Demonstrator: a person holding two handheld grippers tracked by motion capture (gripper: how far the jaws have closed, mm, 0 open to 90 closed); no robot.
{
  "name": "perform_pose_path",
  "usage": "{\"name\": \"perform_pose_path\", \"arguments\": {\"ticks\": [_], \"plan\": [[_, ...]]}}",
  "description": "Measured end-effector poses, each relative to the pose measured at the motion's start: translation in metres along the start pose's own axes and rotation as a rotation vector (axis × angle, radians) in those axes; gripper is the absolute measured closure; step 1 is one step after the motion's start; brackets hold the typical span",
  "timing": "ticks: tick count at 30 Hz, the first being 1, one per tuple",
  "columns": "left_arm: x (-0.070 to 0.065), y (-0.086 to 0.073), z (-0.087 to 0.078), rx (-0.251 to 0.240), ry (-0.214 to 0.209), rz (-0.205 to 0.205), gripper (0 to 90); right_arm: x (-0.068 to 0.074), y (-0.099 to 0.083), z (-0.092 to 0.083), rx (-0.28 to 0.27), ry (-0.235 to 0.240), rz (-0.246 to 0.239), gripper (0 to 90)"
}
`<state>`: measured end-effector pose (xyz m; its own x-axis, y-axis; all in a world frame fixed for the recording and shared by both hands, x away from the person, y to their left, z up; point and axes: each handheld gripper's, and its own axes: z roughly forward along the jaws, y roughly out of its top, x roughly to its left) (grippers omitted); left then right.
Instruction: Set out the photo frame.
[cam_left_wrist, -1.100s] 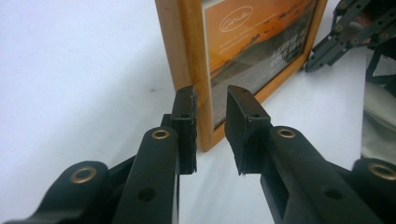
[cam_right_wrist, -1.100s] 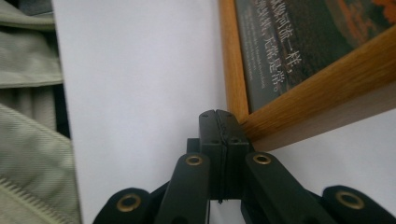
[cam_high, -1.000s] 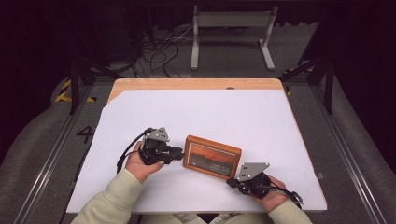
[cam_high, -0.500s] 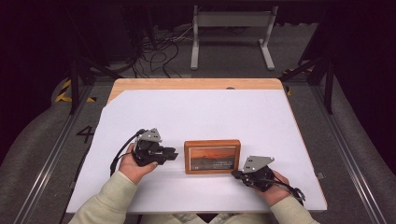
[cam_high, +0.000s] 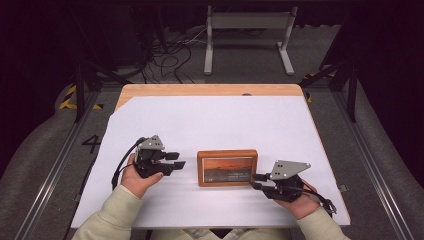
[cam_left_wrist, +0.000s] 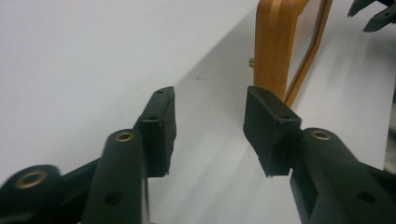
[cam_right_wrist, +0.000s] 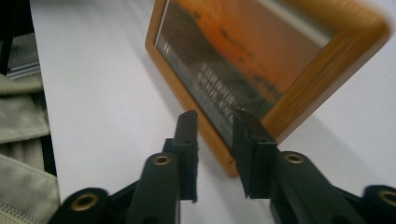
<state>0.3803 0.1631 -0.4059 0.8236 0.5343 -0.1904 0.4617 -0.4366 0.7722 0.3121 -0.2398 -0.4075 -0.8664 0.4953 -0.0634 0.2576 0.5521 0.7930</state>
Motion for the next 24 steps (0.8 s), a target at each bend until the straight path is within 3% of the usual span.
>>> {"name": "perform_pose_path", "arguments": {"ticks": [5, 9, 11, 16, 21, 24], "plan": [[0.004, -0.002, -0.007, -0.021, 0.029, -0.025, 46.7, -0.012, 0.007, -0.017, -0.059, -0.035, 0.003, 56.8], [0.007, -0.004, -0.010, -0.029, 0.041, -0.033, 45.3, -0.021, 0.009, -0.025, -0.070, -0.047, 0.032, 50.3], [0.010, -0.005, -0.012, -0.028, 0.048, -0.027, 44.1, -0.028, 0.011, -0.028, -0.067, -0.031, 0.045, 43.0], [0.016, -0.008, -0.015, -0.038, 0.051, -0.024, 40.5, -0.042, 0.015, -0.035, -0.063, -0.030, 0.046, 32.9], [0.024, -0.010, -0.017, -0.045, 0.060, -0.029, 39.4, -0.063, 0.013, -0.038, -0.047, -0.051, 0.106, 20.8], [0.029, -0.012, -0.017, -0.048, 0.063, -0.044, 38.9, -0.077, 0.007, -0.040, -0.065, -0.062, 0.141, 12.5]]}}
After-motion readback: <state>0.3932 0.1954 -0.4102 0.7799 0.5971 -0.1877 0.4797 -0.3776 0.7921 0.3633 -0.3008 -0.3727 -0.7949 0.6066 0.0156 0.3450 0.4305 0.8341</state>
